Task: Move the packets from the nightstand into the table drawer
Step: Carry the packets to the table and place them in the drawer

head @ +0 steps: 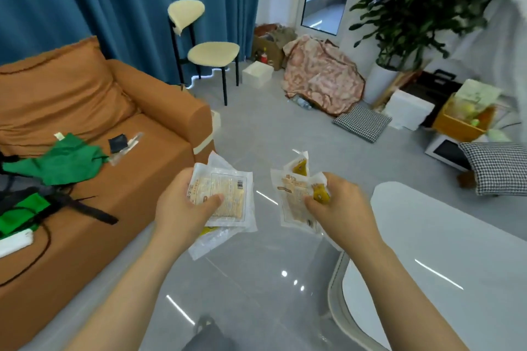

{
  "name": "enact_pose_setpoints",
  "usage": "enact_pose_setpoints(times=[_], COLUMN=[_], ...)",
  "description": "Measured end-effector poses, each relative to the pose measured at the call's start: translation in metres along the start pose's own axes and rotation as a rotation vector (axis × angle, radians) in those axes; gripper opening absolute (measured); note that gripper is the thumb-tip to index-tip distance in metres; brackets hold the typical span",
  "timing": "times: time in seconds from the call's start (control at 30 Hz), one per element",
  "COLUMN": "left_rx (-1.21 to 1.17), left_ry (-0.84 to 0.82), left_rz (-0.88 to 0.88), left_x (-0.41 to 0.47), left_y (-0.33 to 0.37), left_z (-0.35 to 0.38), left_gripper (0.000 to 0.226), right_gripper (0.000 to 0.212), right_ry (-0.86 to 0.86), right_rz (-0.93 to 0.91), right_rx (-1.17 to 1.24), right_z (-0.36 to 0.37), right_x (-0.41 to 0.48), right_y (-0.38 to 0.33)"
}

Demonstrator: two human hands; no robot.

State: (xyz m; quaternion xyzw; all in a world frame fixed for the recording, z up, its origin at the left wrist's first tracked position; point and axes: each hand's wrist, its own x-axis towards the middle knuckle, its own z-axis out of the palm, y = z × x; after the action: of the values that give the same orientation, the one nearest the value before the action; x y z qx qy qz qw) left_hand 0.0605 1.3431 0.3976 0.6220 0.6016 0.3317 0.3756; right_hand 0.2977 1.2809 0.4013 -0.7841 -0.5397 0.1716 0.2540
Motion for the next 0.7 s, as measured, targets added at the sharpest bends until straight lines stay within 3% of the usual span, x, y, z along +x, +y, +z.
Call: enact_pose_setpoints(times=[0.2, 0.7], left_rx=[0.019, 0.161], left_ry=[-0.225, -0.643], left_rz=[0.023, 0.186], left_x=[0.133, 0.319], left_y=[0.001, 0.036], left_z=[0.044, 0.143], left_gripper=[0.028, 0.029], right_gripper=[0.014, 0.012], right_ry=[-0.012, 0.064], right_rz=[0.221, 0.569], right_rx=[-0.087, -0.077], right_z=[0.029, 0.038], right_x=[0.091, 0.212], right_y=[0.015, 0.047])
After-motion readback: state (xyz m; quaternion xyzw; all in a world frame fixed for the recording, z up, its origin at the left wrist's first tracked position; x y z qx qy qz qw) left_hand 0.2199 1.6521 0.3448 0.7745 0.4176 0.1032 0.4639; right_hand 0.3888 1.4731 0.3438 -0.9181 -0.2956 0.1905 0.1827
